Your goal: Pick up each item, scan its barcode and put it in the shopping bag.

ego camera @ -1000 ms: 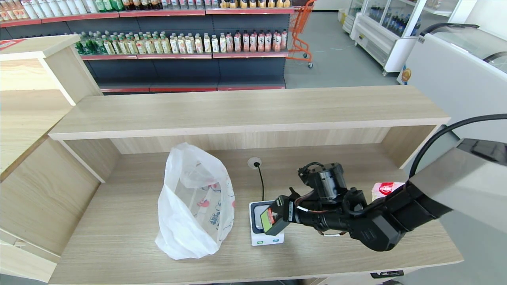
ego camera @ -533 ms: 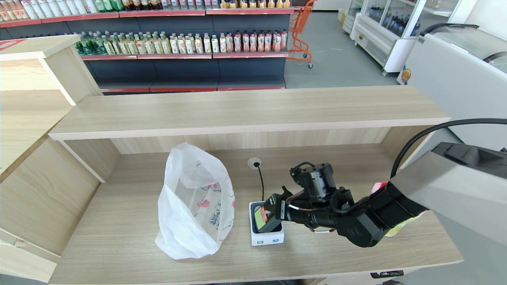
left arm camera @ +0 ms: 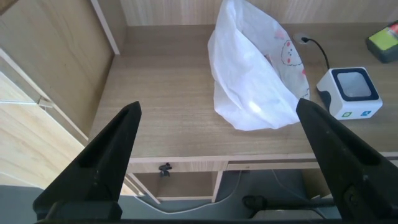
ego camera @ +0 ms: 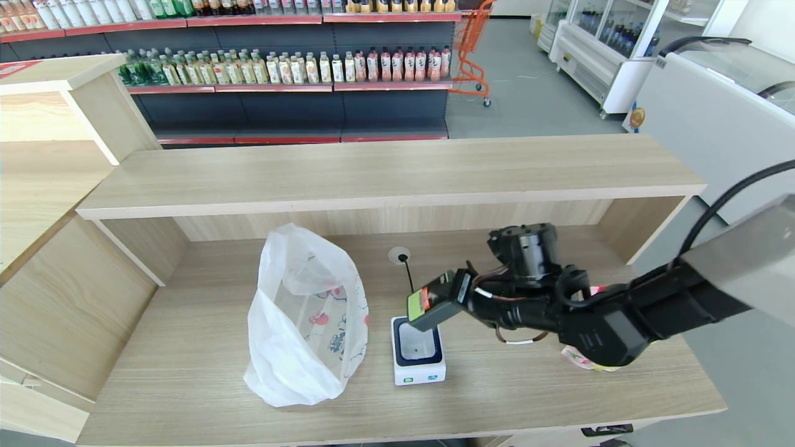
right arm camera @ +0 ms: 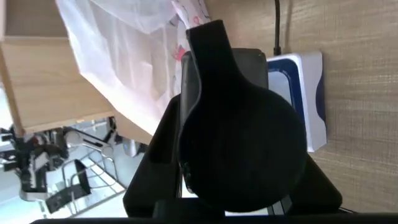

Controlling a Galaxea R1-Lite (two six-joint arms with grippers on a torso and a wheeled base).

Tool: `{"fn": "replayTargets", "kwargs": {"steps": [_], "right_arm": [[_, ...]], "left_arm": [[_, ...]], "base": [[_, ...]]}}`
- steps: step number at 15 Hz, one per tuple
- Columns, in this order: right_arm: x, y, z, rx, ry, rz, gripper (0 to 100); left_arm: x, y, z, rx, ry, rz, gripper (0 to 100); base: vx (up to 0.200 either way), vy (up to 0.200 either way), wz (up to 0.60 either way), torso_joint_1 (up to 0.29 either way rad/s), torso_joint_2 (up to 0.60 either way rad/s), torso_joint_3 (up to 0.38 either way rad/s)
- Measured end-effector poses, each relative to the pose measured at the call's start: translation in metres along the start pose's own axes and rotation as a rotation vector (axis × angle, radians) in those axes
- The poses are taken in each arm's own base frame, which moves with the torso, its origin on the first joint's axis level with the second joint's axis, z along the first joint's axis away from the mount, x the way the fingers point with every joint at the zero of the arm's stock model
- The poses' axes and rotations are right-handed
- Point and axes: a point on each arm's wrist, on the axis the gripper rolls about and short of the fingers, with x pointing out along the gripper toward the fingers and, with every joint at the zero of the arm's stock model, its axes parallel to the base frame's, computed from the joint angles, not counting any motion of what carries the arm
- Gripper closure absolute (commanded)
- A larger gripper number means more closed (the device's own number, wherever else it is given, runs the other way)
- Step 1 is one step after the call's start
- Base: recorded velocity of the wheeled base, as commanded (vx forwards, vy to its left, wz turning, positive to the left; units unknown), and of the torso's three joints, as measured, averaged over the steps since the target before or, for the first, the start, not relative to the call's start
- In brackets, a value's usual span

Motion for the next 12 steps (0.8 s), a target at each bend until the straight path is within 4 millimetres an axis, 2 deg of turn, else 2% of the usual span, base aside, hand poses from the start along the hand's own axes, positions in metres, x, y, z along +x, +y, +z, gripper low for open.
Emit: {"fn": "replayTargets", "kwargs": {"steps": [2,6,9,12], "right_arm": [[-0.035,0.009,0.018,-0.031,-0.057,0.032,100],[-0.109,-0.008,0.001,-0.555,-0.055,-0.039,100],[-0.147,-0.008,-0.006,-0.588,-0.097,-0.037,100],[-0.165,0.001,-0.009,-0.53,-0.133,0.007,100]], "left_arm": [[0.0,0.0,0.0,0.0,0.0,0.001,0],[0.0,0.0,0.0,0.0,0.0,0.0,0],[0.0,0.0,0.0,0.0,0.0,0.0,0],[0.0,0.0,0.0,0.003,0.0,0.0,0]], "base": [[0.0,0.0,0.0,0.0,0.0,0.0],[0.0,0.0,0.0,0.0,0.0,0.0],[0.0,0.0,0.0,0.0,0.0,0.0],[0.0,0.0,0.0,0.0,0.0,0.0]]}}
